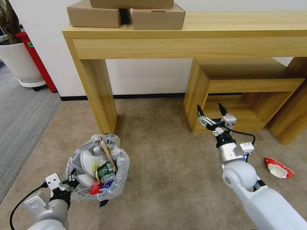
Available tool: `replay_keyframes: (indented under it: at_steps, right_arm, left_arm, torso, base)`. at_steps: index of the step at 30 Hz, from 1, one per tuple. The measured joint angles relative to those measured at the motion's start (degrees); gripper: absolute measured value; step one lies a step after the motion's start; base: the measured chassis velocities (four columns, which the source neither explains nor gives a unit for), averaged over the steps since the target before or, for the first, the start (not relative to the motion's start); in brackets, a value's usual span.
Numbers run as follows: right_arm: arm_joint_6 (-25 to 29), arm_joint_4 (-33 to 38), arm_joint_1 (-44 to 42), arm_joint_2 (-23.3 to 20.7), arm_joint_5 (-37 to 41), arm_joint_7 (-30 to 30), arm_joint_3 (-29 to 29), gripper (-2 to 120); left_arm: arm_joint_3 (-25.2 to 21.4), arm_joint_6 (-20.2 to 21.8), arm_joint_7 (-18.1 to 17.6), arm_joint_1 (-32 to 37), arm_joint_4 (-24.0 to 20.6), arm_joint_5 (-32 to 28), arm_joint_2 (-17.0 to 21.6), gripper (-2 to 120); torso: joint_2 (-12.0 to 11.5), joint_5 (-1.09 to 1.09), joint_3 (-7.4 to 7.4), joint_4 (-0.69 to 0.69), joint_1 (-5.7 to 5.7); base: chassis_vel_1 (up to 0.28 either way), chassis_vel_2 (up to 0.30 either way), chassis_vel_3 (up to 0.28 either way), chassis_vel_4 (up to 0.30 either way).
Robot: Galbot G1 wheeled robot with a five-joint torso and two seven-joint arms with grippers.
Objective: Pick up the trash bin and place the garbage on the floor into it.
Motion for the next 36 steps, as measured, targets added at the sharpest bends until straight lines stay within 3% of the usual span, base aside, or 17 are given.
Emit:
replay_keyframes:
  at_steps: [18, 36]
  right_arm:
    - [2.7, -1.4, -6.1, 7.9, -5.2, -2.9, 6.5, 100]
    - [3.1, -2.6, -6.5, 9.2, -7.2, -2.5, 7.0, 100]
  left_arm:
    - [0.7, -1.2, 1.9, -1.2, 1.2, 1.7, 1.2, 0]
    - [0.7, -1.4, 2.1, -1.5, 1.3, 1.3, 1.8, 0]
  torso:
    - [0.0, -0.02, 0.00, 0.00, 0.00]
    - [0.0, -0.01, 0.00, 0.00, 0.00]
  base:
    - [0.000, 0.000, 0.000, 0.000]
    - [0.000, 0.000, 0.000, 0.000]
